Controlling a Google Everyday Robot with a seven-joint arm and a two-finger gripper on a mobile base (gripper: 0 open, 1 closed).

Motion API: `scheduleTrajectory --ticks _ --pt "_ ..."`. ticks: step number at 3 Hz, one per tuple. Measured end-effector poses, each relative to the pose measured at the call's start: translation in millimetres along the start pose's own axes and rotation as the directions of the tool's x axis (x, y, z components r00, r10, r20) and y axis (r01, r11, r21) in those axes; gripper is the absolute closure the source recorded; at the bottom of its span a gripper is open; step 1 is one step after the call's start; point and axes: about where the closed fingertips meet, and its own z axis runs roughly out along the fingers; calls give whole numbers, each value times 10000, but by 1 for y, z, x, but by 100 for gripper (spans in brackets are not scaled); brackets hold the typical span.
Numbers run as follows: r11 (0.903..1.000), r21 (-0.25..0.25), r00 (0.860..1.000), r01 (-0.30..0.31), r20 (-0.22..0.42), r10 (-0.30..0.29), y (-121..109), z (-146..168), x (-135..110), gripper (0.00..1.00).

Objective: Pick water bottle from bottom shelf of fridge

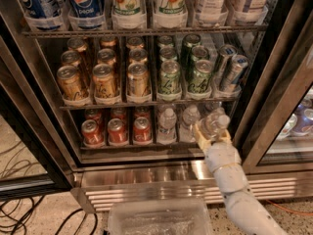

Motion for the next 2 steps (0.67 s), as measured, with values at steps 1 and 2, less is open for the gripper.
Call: scheduleTrajectory --ticks 1,2 --pt "9954 -420 9890 -861 1173 905 -18 -29 -54 100" --pt "9941 -865 9847 -651 1558 780 -8 -36 -71 100"
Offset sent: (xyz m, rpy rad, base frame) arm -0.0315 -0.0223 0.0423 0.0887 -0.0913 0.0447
